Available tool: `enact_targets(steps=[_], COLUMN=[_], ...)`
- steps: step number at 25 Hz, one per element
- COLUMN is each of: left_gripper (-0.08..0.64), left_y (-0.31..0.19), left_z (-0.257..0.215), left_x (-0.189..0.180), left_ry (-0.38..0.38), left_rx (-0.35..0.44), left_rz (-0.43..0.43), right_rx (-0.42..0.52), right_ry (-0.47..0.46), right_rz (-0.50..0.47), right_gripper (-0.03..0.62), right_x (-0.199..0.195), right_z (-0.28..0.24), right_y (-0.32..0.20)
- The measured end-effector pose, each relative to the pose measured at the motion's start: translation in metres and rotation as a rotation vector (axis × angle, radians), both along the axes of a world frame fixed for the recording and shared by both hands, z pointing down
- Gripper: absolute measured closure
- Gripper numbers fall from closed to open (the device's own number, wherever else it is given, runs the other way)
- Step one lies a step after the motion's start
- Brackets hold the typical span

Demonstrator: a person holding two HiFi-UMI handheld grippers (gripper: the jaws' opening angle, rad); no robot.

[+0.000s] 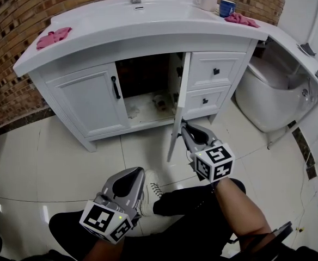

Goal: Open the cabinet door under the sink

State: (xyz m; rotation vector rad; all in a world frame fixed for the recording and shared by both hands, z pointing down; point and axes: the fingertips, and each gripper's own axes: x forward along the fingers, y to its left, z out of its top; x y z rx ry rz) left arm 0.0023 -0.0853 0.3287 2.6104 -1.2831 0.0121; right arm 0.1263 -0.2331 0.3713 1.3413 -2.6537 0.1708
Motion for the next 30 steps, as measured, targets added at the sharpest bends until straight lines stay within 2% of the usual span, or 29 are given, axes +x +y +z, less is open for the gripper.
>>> enact_targets(steps=[6, 13, 23, 27, 30], left_gripper=[0.555, 0.555, 0.554, 0.555, 0.555], left_y=[0.003, 0.004, 0.011, 0.008, 0.009], left_z=[0.002, 0.001, 0.001, 0.0, 0.0], left_x=[0.016, 0.027, 0.027, 0.021, 0.014], left_ry=[0.031, 0.02, 0.018, 0.022, 0.026], left_rx=[-0.014, -0.009, -0.001, 0.006, 0.007], left_rz=[0.037, 0.066, 0.063, 0.046, 0.029], right_rx=[-0.006, -0.016, -0.009, 0.016, 0.019], right_ry=[0.0, 0.032, 0.037, 0.104, 0.108], right_rz=[0.07, 0.189, 0.311, 0.305, 0.309], right_gripper=[0.555, 0.561, 0.565, 0.565, 0.568], right_x=[0.04, 0.084, 0.126, 0.13, 0.132], right_z=[0.002, 0.003, 0.006, 0.003, 0.0], right_y=[0.0, -0.005, -0.012, -0.012, -0.006])
